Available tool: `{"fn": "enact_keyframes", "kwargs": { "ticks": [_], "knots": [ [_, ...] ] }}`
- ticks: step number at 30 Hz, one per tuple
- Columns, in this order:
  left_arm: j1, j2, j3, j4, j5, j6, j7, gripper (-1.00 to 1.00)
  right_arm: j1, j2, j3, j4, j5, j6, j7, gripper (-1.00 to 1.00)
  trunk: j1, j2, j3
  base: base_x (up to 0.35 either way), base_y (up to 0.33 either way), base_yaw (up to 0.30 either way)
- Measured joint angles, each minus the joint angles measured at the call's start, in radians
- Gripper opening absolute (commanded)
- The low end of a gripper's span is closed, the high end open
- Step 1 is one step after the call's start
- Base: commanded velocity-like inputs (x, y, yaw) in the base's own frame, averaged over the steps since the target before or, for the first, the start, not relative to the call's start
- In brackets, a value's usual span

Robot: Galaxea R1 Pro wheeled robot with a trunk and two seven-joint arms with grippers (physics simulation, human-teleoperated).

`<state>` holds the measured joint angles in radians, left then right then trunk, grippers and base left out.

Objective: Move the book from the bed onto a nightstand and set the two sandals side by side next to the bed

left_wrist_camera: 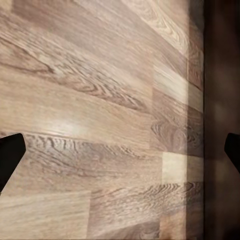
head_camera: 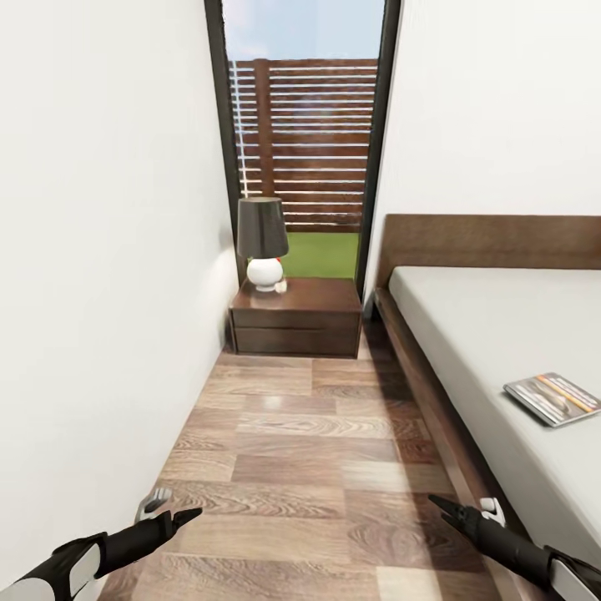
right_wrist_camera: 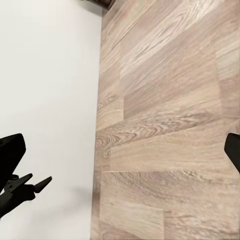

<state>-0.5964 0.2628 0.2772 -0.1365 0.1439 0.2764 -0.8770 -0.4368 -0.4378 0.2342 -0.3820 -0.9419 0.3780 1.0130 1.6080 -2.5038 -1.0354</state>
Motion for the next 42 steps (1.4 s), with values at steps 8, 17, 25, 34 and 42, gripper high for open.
{"fn": "enact_keyframes", "kwargs": {
  "ticks": [8, 17, 25, 34, 42],
  "knots": [
    [0.000, 0.001, 0.000, 0.000, 0.000, 0.000, 0.000, 1.00, -0.001, 0.000, 0.000, 0.001, 0.000, 0.000, 0.000, 1.00, 0.000, 0.000, 0.000, 0.167, 0.000, 0.000],
    [0.000, 0.000, 0.000, 0.000, 0.000, 0.000, 0.000, 1.00, 0.000, 0.000, 0.000, 0.002, 0.000, 0.000, 0.000, 1.00, 0.000, 0.000, 0.000, 0.167, 0.000, 0.000],
    [0.000, 0.001, 0.000, 0.000, 0.000, 0.000, 0.000, 1.00, 0.000, 0.001, 0.001, 0.002, 0.001, 0.000, -0.001, 1.00, 0.000, 0.000, 0.000, 0.167, 0.000, 0.000],
    [0.000, 0.001, 0.000, 0.000, 0.000, 0.000, 0.000, 1.00, 0.000, 0.007, 0.001, 0.002, 0.000, 0.000, -0.006, 1.00, 0.000, 0.000, 0.000, 0.167, 0.000, 0.000],
    [0.000, 0.001, 0.000, 0.000, 0.000, 0.000, 0.000, 1.00, 0.000, 0.008, 0.000, 0.002, 0.000, 0.000, -0.006, 1.00, 0.000, 0.000, 0.000, 0.167, 0.000, 0.000]
  ]
}}
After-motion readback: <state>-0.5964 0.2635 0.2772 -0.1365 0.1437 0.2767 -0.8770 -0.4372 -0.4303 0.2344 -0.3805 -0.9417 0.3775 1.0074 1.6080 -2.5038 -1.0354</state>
